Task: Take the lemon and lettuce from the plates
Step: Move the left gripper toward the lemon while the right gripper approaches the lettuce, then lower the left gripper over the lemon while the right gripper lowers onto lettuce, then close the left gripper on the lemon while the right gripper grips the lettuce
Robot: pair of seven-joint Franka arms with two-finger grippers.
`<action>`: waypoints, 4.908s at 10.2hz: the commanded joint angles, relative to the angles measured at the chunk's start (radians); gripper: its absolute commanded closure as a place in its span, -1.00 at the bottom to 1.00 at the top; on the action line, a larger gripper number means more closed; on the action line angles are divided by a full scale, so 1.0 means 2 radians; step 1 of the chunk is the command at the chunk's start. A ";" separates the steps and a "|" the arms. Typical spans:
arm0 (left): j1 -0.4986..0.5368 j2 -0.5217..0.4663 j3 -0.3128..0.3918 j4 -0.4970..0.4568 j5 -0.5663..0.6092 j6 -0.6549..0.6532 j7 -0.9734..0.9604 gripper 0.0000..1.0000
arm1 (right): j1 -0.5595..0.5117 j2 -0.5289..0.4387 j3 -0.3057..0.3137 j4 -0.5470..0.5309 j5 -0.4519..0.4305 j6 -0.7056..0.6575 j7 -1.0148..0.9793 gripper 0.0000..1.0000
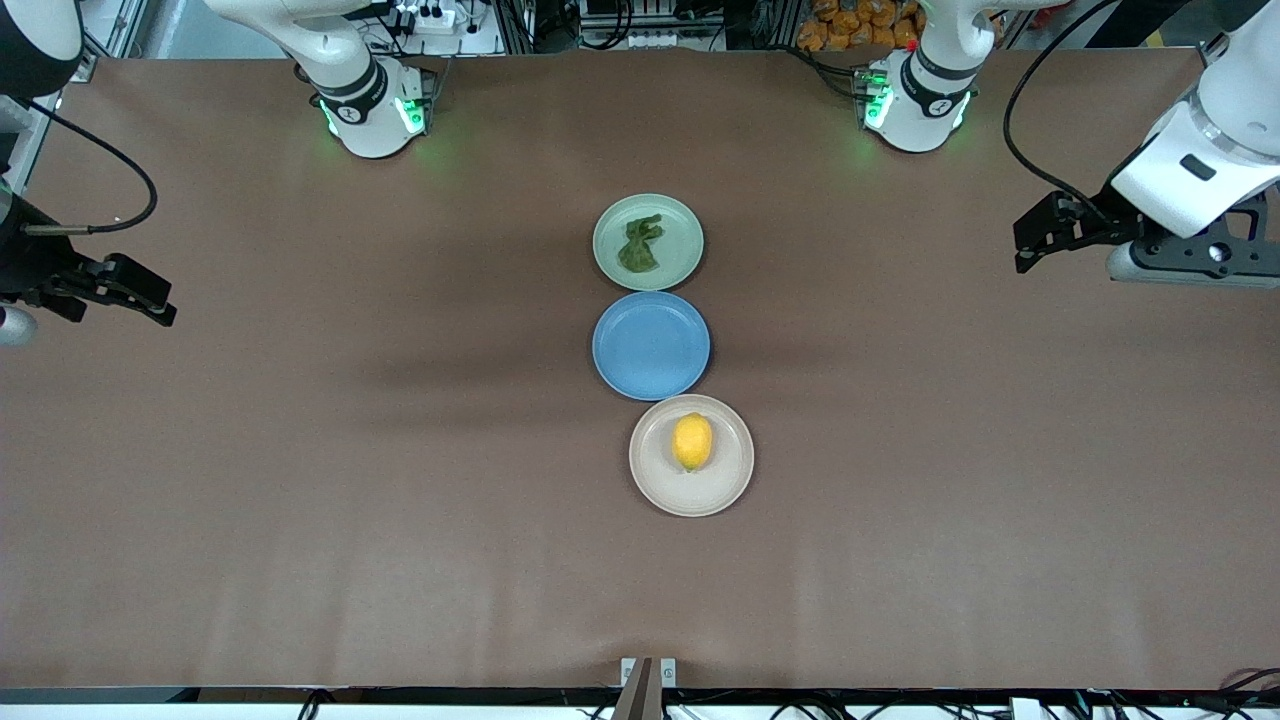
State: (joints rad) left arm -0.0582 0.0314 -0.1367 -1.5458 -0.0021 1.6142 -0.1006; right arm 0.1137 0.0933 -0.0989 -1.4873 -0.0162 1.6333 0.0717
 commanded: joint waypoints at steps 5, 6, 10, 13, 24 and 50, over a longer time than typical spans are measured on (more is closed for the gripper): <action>-0.028 0.062 -0.003 0.004 -0.023 0.051 -0.019 -1.00 | 0.021 0.019 0.003 -0.003 0.028 0.003 0.023 -1.00; -0.034 0.065 -0.002 0.005 -0.023 0.070 -0.026 -1.00 | 0.030 0.023 0.003 -0.004 0.033 0.003 0.032 -1.00; -0.034 0.066 -0.002 0.001 -0.023 0.072 -0.052 -1.00 | 0.061 0.031 0.003 -0.020 0.033 0.018 0.034 -1.00; -0.097 0.127 -0.002 0.016 -0.021 0.093 -0.125 -1.00 | 0.084 0.031 0.003 -0.041 0.033 0.045 0.069 -1.00; -0.202 0.333 0.002 0.085 -0.016 0.249 -0.312 -1.00 | 0.330 0.070 0.003 -0.099 0.033 0.112 0.275 -1.00; -0.245 0.425 0.018 0.082 0.051 0.423 -0.296 -0.69 | 0.521 0.205 0.003 -0.273 0.035 0.463 0.420 -1.00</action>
State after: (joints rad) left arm -0.5333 0.8668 -0.1139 -1.4045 0.0782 2.4459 -0.6454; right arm 1.1400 0.4905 -0.0851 -2.0321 0.0388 2.5412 0.8951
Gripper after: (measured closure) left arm 0.000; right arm 0.000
